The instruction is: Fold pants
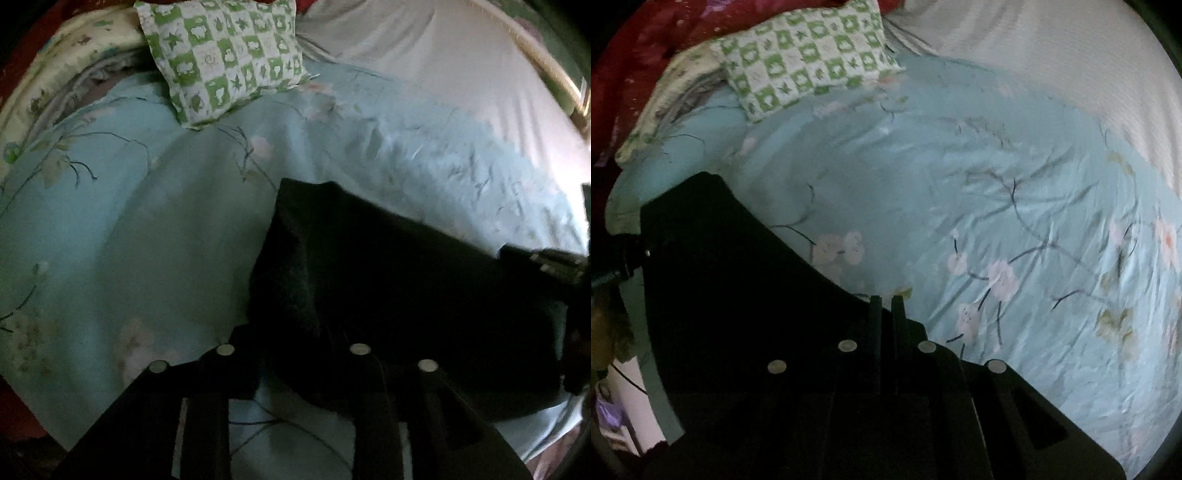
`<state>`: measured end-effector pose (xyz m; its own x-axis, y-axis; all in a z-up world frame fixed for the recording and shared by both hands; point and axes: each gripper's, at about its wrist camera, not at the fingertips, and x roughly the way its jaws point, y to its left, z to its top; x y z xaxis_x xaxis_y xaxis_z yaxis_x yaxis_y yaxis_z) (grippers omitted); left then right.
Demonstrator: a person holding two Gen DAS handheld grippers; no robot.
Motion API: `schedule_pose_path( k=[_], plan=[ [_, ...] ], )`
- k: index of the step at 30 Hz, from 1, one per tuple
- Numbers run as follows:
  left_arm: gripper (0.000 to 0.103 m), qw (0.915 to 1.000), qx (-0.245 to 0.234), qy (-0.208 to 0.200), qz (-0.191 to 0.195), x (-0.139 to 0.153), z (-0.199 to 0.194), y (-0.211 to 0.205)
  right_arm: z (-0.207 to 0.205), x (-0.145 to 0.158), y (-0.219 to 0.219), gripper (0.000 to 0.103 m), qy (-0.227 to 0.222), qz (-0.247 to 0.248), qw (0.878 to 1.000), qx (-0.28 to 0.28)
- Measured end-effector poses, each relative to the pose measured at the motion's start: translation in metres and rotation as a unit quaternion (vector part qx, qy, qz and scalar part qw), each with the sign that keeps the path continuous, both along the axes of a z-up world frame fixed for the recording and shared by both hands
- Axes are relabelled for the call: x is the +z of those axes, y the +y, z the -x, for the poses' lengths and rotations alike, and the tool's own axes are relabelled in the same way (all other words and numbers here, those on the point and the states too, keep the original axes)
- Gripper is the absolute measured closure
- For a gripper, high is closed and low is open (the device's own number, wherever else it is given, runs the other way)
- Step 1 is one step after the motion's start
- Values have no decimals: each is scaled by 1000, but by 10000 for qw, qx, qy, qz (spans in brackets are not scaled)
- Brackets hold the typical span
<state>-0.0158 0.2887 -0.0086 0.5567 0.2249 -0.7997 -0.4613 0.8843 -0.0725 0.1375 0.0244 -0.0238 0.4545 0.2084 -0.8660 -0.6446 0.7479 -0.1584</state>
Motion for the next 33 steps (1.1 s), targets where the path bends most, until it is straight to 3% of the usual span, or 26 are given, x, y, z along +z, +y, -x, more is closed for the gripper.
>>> schedule_pose_path(
  k=[2, 3, 6, 10, 11, 12, 14, 19, 23, 29, 33],
  plan=[
    [57, 9999, 75, 65, -100, 6, 5, 1, -1, 6, -11, 97, -235, 114, 9990, -358],
    [55, 9997, 155, 61, -169, 11, 11, 3, -2, 12, -19, 96, -277, 47, 9982, -528],
    [53, 9996, 236, -72, -112, 26, 26, 6, 6, 37, -50, 96, -146, -521, 9952, -819],
    [54, 9993, 216, -285, -124, 49, 38, -3, 31, 63, -86, 93, -143, -804, 9910, -1059],
    [53, 9993, 145, -346, -92, 54, 38, -9, 37, 68, -94, 84, -132, -876, 9895, -1142],
    [51, 9991, 24, -428, -41, 60, 37, -16, 46, 73, -108, 69, -107, -988, 9872, -1248],
    [48, 9983, -240, -520, 59, 67, 28, -31, 61, 78, -123, 55, -108, -1140, 9836, -1394],
    [46, 9914, -1190, -511, 209, 76, -13, -88, 100, 91, -155, 55, -208, -1257, 9772, -1698],
    [44, 9779, -2050, -379, 173, 76, -44, -149, 131, 102, -191, 55, -333, -1378, 9670, -2118],
    [41, 9451, -3258, -161, 196, 73, -80, -234, 164, 110, -236, 55, -438, -1428, 9516, -2688],
    [41, 9249, -3796, -18, 209, 73, -93, -275, 181, 114, -260, 55, -543, -1488, 9392, -3046]
  ],
)
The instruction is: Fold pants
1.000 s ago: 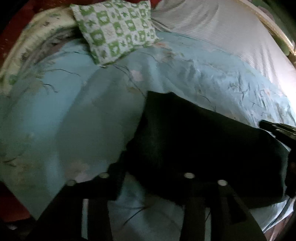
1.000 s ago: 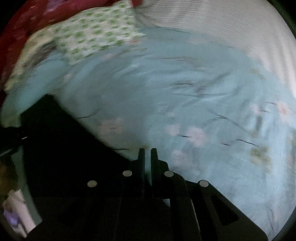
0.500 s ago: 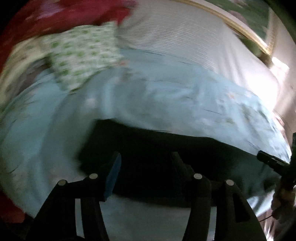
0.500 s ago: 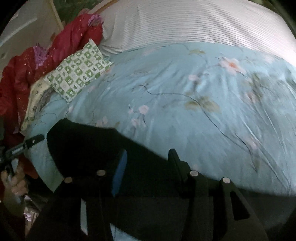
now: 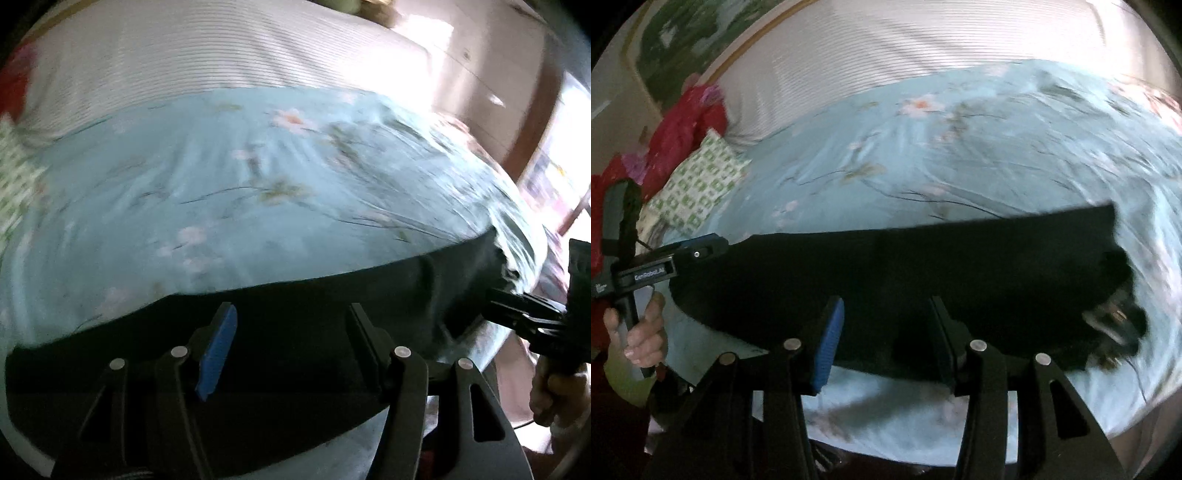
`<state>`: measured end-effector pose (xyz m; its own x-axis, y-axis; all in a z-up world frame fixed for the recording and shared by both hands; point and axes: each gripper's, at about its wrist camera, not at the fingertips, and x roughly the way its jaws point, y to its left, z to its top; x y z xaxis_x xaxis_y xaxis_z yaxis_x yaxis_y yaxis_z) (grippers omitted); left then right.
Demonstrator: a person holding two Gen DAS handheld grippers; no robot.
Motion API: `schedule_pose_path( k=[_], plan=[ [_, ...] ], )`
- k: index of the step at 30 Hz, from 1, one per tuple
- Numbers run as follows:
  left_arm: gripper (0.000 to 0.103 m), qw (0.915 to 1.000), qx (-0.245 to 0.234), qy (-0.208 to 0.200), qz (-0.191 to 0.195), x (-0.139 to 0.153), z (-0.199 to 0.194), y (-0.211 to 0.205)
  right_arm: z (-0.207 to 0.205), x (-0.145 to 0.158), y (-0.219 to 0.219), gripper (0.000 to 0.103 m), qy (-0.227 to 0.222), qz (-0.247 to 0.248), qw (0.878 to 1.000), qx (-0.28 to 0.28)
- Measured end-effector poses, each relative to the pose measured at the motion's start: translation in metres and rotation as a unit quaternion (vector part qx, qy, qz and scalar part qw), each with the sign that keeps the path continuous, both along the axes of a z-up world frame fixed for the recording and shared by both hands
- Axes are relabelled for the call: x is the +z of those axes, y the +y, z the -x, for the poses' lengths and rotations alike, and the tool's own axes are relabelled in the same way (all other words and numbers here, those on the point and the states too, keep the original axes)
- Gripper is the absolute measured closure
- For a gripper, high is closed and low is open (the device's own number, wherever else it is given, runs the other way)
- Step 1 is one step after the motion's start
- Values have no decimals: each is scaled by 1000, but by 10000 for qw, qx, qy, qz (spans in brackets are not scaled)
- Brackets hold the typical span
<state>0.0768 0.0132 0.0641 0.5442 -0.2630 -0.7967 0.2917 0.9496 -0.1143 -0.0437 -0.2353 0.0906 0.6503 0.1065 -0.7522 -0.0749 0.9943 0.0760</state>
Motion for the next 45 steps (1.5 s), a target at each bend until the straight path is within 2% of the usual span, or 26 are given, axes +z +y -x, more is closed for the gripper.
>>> schedule_pose_path(
  k=[6, 15, 20, 24, 28, 34, 35, 36, 39, 41, 45],
  plan=[
    [39, 9973, -722, 95, -67, 3, -17, -53, 22, 5, -39, 55, -155, -59, 9980, -618],
    [37, 9839, -1743, 333, -200, -1, -47, -136, 37, 11, -80, 55, -424, -320, 9905, -1270],
    [36, 9772, -2053, 463, -288, -8, -58, -168, 41, 11, -92, 55, -444, -497, 9864, -1502],
    [36, 9702, -2327, 572, -358, -14, -67, -193, 53, 9, -106, 55, -434, -884, 9785, -1811],
    [36, 9643, -2515, 709, -424, -20, -76, -210, 51, -7, -116, 55, -207, -1290, 9697, -2063],
    [36, 9462, -3055, 958, -458, -29, -80, -237, 33, -14, -127, 54, -490, -2124, 9523, -2135],
    [36, 9440, -3107, 985, -505, -31, -80, -241, 31, -18, -132, 64, -473, -2226, 9496, -2155],
    [36, 9416, -3164, 1017, -546, -34, -81, -246, 31, -20, -135, 87, -435, -2192, 9491, -2218],
    [36, 9334, -3341, 1181, -562, -44, -84, -263, 40, -25, -147, 92, -467, -2397, 9456, -2150],
    [37, 9281, -3449, 1292, -554, -50, -88, -277, 44, -24, -147, 92, -512, -2338, 9485, -2074],
    [49, 9140, -3709, 1546, -564, -70, -90, -309, 44, -21, -142, 92, -594, -2166, 9541, -1981]
  ],
)
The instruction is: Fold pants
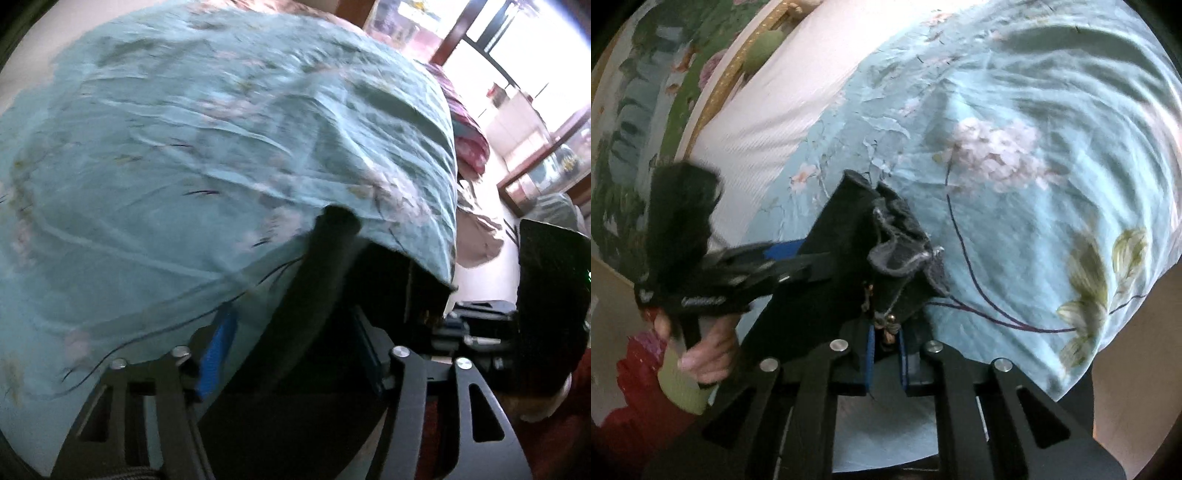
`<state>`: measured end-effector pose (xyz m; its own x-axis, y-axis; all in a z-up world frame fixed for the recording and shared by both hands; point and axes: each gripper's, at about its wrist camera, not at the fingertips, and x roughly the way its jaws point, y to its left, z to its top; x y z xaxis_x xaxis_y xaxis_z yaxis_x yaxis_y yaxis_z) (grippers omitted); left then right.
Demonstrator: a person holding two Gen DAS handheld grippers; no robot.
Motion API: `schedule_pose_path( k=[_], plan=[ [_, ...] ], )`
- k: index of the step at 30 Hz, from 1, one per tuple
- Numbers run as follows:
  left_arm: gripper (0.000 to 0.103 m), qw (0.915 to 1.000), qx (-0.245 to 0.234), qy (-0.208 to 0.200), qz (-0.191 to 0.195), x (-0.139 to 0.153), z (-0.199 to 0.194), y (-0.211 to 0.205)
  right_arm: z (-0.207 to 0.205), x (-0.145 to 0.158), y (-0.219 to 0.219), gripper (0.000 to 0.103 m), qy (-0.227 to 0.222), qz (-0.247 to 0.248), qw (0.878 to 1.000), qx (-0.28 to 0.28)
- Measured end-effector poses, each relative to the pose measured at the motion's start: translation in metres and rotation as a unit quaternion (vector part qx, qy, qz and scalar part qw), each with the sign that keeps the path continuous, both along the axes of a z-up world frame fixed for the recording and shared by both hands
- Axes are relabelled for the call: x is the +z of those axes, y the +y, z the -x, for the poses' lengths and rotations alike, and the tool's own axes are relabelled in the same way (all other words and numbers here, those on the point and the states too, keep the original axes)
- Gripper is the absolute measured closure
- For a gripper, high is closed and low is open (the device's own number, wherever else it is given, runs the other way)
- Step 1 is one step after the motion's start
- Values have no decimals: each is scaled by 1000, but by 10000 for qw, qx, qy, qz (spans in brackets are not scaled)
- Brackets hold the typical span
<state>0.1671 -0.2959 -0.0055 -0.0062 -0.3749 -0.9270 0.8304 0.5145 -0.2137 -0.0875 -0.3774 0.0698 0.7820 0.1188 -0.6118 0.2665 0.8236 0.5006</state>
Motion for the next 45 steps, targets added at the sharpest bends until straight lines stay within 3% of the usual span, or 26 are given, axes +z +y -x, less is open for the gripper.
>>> schedule_pose_path(
  k=[4, 5, 9, 13, 18, 24, 32, 45],
  plan=[
    [88, 9994, -65, 150, 306, 1, 1, -6, 1, -1, 1, 92, -51, 44, 10000, 47],
    [91, 9992, -22, 115, 377, 4, 2, -4, 1, 0, 2, 92, -73, 87, 9999, 74],
    [93, 9975, 86, -46, 704, 24, 7, 15, 1, 9, 12, 92, -270, 212, 9989, 306],
    [94, 9926, 288, -278, 1146, 61, 16, 50, -4, 29, 29, 92, -661, 165, 9932, 941],
    [94, 9861, 629, -523, 1445, 95, 25, 102, -23, 50, 60, 92, -954, -89, 9776, 1874],
    [94, 9776, 1131, -802, 1585, 113, 39, 165, -50, 51, 103, 92, -897, -321, 9598, 2642],
    [94, 9671, 1730, -873, 1648, 107, 52, 237, -79, 32, 159, 92, -564, -227, 9441, 3240],
    [94, 9490, 2711, -613, 1489, 51, 57, 310, -105, -25, 212, 92, 36, 51, 9298, 3681]
  ],
)
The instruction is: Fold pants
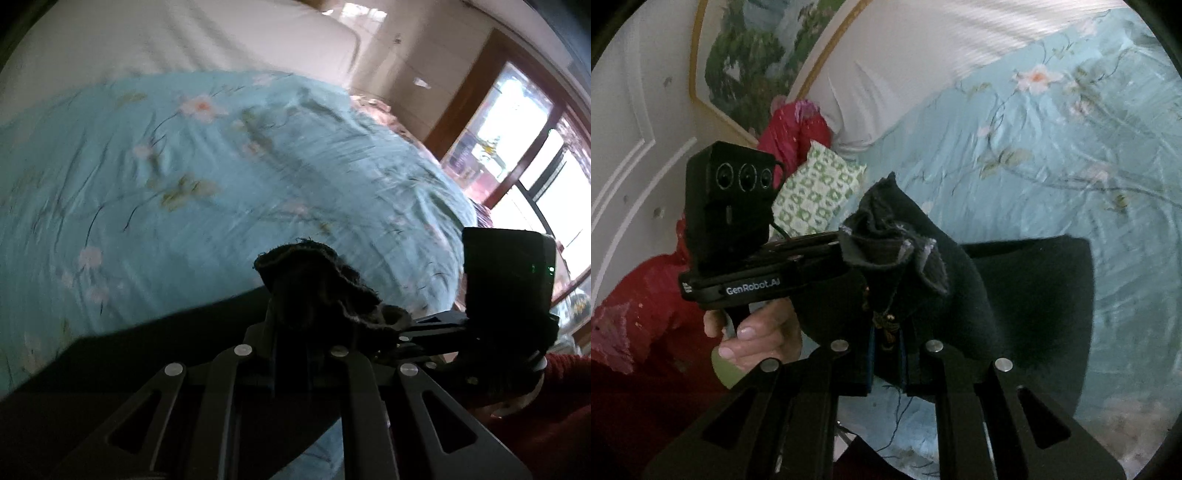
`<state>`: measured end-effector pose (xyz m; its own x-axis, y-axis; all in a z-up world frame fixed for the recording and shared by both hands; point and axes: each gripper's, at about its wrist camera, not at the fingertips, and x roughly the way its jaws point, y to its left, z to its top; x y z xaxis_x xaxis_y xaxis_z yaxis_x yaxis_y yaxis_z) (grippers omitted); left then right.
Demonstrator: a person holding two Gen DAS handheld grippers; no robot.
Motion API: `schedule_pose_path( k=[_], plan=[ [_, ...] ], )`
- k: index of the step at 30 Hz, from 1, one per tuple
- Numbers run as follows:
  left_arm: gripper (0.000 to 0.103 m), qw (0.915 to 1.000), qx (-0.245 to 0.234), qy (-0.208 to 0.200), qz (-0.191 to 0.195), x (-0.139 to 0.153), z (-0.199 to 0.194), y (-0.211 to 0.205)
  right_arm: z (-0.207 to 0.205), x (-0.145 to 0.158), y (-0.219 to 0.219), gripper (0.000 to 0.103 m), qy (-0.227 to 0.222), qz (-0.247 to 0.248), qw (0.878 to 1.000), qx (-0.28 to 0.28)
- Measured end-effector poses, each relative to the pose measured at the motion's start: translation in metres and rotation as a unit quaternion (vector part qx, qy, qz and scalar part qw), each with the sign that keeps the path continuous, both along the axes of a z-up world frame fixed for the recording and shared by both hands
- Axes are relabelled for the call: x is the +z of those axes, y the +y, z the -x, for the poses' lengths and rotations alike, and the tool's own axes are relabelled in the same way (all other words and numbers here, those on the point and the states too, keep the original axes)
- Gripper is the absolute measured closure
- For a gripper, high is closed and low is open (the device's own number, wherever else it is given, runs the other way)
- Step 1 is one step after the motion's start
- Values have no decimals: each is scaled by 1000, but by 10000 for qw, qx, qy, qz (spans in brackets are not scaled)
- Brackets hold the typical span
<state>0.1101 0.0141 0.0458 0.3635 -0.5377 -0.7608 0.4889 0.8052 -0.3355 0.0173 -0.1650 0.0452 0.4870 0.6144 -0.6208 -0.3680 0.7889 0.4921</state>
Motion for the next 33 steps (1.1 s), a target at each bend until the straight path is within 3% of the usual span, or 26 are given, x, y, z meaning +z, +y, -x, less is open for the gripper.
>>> schedule_pose_path(
  k=[15, 17, 20, 24, 33],
  plan=[
    [94, 9954, 815, 498, 97, -45, 8, 49, -6, -31, 28, 86, 341, 630, 9969, 323],
    [89, 9939, 953, 535, 110, -47, 12, 56, -7, -33, 30, 86, 379, 676, 9964, 350],
    [88, 9910, 1187, 587, 187, -48, 18, 68, -6, -34, 34, 82, 422, 760, 9954, 406],
    [86, 9867, 1502, 572, 257, -45, 32, 85, -4, -35, 44, 64, 459, 785, 9940, 604],
    [70, 9683, 2347, 585, 622, -39, 69, 132, 1, -23, 75, 60, 432, 807, 9890, 1160]
  ],
)
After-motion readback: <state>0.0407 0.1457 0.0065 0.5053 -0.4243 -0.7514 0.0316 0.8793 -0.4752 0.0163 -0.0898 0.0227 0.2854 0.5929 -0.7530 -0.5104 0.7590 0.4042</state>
